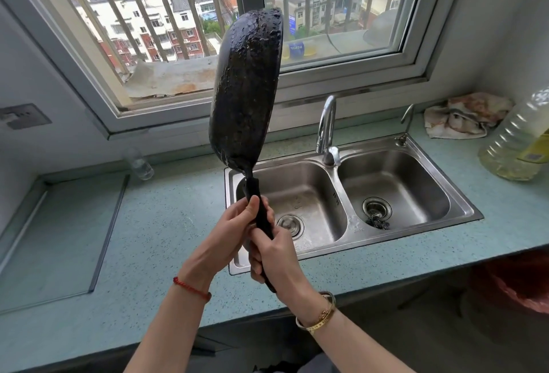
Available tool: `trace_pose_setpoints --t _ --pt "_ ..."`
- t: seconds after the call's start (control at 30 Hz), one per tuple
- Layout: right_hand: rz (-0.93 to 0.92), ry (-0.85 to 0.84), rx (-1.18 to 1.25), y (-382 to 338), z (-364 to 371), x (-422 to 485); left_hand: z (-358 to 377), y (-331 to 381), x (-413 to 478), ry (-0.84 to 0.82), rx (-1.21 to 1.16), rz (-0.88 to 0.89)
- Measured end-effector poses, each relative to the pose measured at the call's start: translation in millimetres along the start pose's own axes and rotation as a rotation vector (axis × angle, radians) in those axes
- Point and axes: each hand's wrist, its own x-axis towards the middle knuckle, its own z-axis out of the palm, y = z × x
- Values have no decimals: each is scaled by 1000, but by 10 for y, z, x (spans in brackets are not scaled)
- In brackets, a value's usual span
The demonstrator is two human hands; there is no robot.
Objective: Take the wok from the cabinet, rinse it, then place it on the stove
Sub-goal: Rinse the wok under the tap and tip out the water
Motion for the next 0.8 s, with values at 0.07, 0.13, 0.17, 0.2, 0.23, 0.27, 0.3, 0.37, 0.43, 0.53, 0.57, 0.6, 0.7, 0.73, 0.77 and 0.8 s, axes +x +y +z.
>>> trace_pose_setpoints --t 0.07,0.13,0.17,0.2,0.23,0.27,0.3,0.37,0.43,0.53,0.57,0.6,0.7,0.73,0.77,0.8 --pt "-1 -2 -12 -8 -51 -11 37 -20 8 4 -4 4" --pt "-10 -6 -28 -11 -114 -13 78 -50 27 16 -14 0" --pt "-15 -7 -38 -10 -148 -15 103 -65 40 21 -25 -7" --pt "-21 -4 -54 -12 -193 -13 137 -84 59 25 -42 -15" --pt "-26 2 -77 -14 -244 -12 175 -107 82 30 -61 -26" --pt "-29 9 -106 -17 -304 -7 219 -134 108 37 -81 -36" --pt "-31 11 -134 -21 -375 0 268 -167 139 50 -101 -47" --pt "-33 8 -184 -35 -523 15 369 -240 205 77 -138 -67" --pt "-24 1 -226 -61 -680 30 485 -312 273 105 -173 -79" --pt "-3 -9 -293 -104 -907 46 668 -413 356 152 -206 -96" --pt "6 -14 -312 -121 -984 55 731 -446 389 171 -213 -99" --pt "18 -19 -325 -133 -1052 63 796 -476 417 192 -218 -101" --pt "76 -25 -333 -156 -1227 74 970 -562 487 245 -202 -102" --pt "96 -28 -326 -153 -1266 74 1008 -589 497 259 -185 -106" --pt "115 -35 -320 -156 -1329 77 1063 -620 520 274 -168 -110" --pt "130 -42 -315 -154 -1374 75 1099 -647 532 290 -150 -120"
